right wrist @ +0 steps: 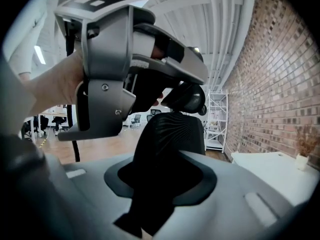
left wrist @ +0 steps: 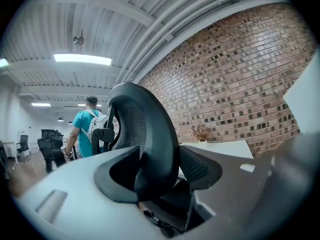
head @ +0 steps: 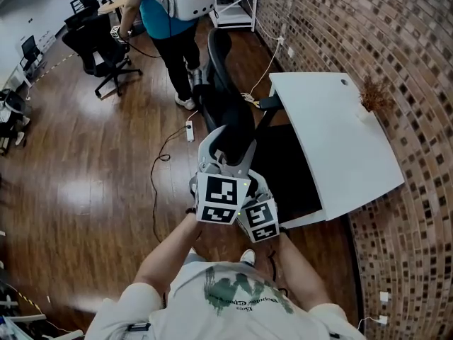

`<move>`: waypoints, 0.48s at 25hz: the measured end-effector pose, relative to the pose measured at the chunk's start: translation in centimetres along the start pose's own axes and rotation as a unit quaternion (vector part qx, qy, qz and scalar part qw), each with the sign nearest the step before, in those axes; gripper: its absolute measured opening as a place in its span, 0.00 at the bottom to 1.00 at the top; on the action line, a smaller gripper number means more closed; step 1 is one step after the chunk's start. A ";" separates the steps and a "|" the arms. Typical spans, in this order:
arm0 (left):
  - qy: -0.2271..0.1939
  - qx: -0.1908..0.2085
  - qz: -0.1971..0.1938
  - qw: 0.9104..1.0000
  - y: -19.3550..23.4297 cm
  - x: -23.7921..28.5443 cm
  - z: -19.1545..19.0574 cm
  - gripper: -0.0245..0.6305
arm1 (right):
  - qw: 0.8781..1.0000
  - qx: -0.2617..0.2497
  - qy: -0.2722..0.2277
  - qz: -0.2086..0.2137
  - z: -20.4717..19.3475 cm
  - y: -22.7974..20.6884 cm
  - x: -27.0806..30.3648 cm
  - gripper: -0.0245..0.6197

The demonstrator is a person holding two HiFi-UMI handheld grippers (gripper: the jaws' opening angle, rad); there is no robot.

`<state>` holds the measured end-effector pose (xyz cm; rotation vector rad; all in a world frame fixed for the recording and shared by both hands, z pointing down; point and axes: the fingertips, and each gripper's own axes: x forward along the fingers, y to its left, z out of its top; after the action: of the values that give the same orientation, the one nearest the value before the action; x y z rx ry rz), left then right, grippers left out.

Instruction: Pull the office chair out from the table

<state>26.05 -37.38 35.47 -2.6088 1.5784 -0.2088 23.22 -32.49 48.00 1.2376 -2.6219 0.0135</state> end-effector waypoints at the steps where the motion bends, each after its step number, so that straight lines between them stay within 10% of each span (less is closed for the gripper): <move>1: 0.001 0.000 0.002 1.000 0.6 -0.3 -0.1 0.44 | 1.000 0.004 0.000 0.003 0.0 0.5 0.4 0.24; 12: 0.004 0.002 0.005 1.000 7.3 -3.6 -1.5 0.41 | 1.000 0.007 0.011 0.001 2.2 5.9 5.9 0.25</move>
<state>17.78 -37.58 35.62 -2.6005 1.5923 -0.2216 14.67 -33.39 47.75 1.2325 -2.6081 0.0452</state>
